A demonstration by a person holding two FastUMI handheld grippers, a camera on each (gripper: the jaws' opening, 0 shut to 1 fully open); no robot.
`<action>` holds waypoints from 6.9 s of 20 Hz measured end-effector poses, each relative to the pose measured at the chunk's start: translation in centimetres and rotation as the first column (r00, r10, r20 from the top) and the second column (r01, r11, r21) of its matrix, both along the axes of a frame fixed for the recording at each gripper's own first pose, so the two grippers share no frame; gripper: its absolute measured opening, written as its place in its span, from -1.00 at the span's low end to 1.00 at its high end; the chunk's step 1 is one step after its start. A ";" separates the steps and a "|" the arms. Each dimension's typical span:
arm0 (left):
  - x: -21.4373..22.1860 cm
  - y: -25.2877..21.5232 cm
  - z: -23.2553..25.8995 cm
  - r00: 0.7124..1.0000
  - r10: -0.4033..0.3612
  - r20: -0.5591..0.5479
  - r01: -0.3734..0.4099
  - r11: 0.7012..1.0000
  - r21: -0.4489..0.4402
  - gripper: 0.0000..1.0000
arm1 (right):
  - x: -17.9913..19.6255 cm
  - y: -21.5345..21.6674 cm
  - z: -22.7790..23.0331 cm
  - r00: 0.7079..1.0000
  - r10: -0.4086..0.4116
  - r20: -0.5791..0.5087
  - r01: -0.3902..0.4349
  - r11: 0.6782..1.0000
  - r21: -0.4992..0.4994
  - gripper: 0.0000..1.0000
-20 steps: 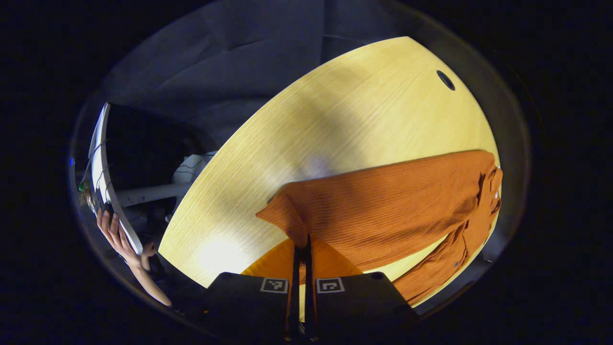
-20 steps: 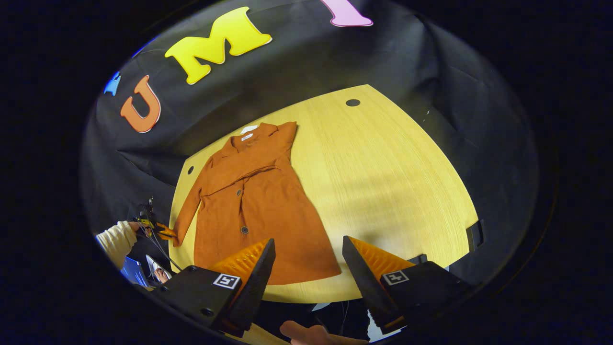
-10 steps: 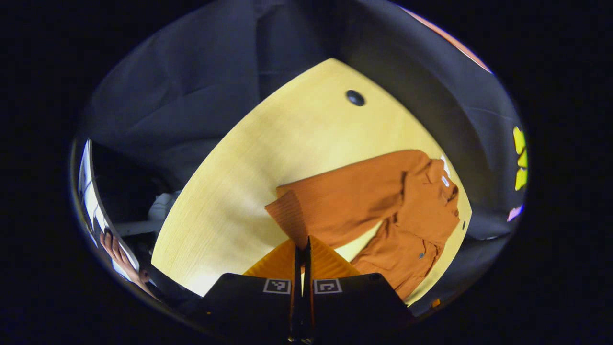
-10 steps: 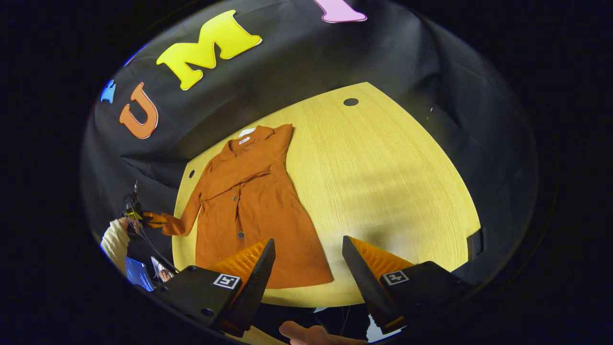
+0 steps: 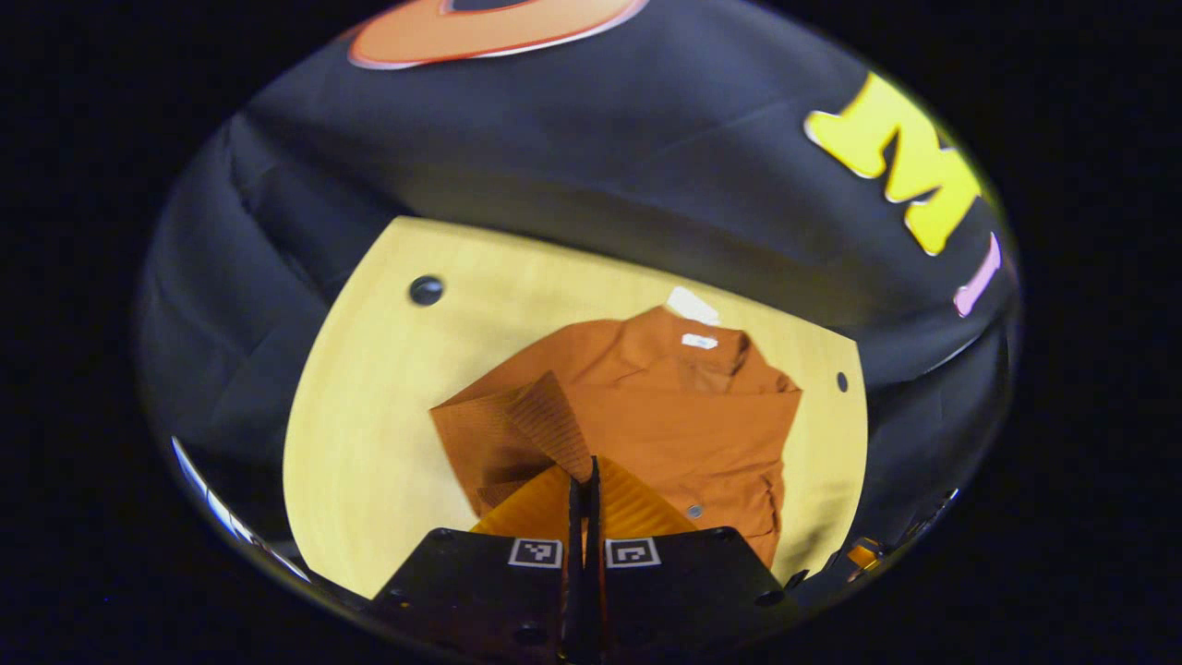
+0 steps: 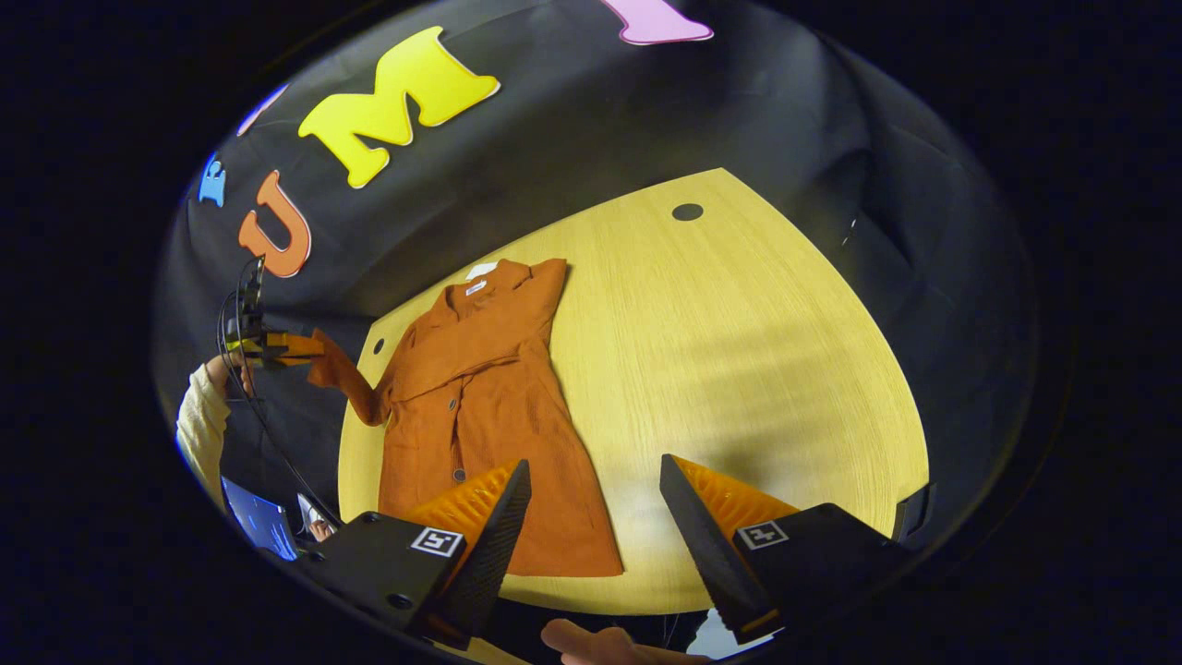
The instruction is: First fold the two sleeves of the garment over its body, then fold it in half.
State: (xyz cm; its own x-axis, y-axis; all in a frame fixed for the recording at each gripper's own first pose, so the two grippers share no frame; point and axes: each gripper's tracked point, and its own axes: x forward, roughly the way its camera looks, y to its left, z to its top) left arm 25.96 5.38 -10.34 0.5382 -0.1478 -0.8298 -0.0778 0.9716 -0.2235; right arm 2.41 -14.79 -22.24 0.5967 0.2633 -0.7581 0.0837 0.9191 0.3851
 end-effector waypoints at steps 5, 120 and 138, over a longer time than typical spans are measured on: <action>4.7 -14.7 -1.9 0.990 -0.138 0.009 0.139 0.990 -0.036 -0.94 | -0.2 -2.3 -0.7 1.000 -0.016 0.002 0.016 1.000 -0.007 0.83; 0.5 -4.0 7.0 0.854 -0.345 0.390 0.369 0.929 0.012 -0.94 | 15.8 20.8 8.6 0.935 0.339 0.106 -0.352 0.841 0.412 -0.88; 15.5 -1.9 -3.9 0.814 0.563 0.141 -0.272 0.585 -0.764 -0.94 | 37.8 9.1 -6.5 0.938 -0.298 -0.176 0.328 0.603 0.727 -0.89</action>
